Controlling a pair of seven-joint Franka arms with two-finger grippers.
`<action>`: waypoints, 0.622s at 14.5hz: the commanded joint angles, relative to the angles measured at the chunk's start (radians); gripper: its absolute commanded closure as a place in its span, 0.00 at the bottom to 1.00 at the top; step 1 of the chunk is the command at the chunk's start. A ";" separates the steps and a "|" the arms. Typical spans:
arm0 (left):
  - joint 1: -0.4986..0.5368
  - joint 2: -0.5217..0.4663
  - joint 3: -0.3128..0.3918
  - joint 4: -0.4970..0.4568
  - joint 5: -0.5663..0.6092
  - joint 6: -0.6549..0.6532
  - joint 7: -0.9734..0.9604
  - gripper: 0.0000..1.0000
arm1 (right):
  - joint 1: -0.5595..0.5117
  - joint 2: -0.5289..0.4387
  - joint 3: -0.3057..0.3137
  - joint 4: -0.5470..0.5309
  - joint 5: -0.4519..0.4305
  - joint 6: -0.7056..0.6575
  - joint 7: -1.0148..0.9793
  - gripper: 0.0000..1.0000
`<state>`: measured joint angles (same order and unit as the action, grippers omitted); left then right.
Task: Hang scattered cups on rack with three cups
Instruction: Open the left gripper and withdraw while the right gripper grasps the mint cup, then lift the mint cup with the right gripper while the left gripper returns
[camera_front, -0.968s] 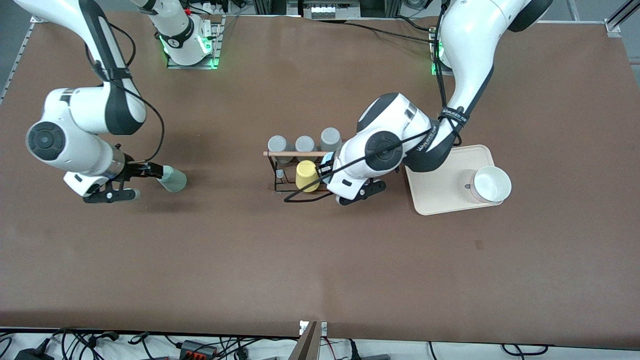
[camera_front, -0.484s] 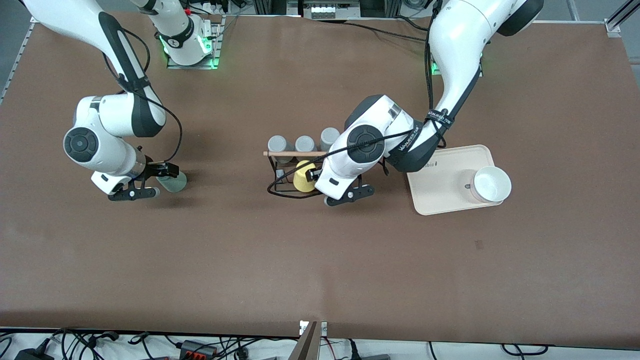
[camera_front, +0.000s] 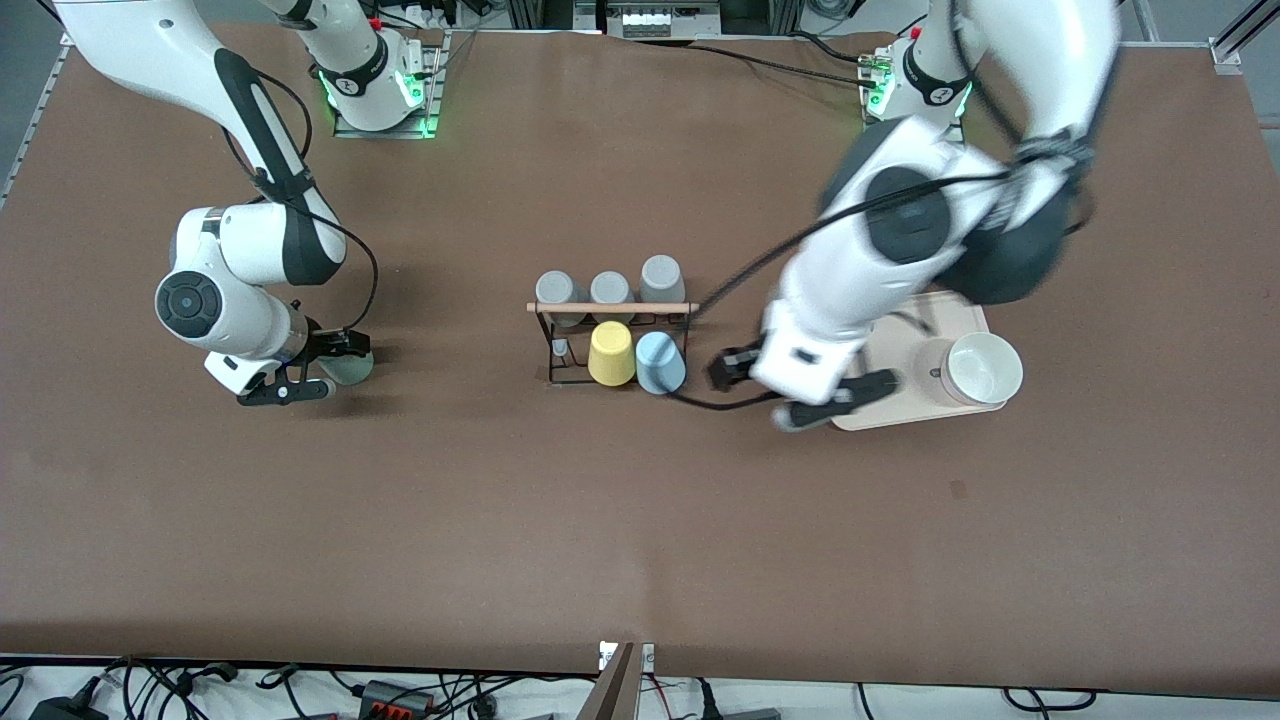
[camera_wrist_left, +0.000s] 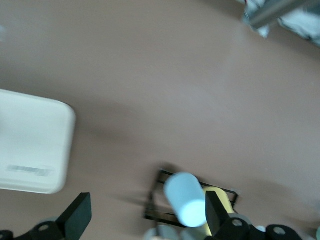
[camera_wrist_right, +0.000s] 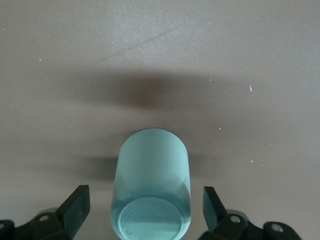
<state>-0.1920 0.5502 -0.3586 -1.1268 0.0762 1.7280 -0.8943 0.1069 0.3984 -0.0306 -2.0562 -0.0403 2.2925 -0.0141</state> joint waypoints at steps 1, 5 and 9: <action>0.124 -0.102 -0.017 -0.036 -0.016 -0.135 0.147 0.00 | 0.011 -0.009 0.000 -0.010 -0.007 -0.010 0.019 0.00; 0.220 -0.165 -0.017 -0.097 -0.085 -0.238 0.357 0.00 | 0.004 0.000 -0.002 -0.010 -0.007 -0.010 0.017 0.00; 0.224 -0.323 -0.017 -0.347 -0.075 -0.151 0.368 0.00 | -0.001 0.000 -0.002 -0.009 -0.006 -0.018 0.020 0.58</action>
<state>0.0195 0.3783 -0.3727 -1.2671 0.0018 1.4987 -0.5551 0.1087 0.4021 -0.0322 -2.0593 -0.0403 2.2851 -0.0106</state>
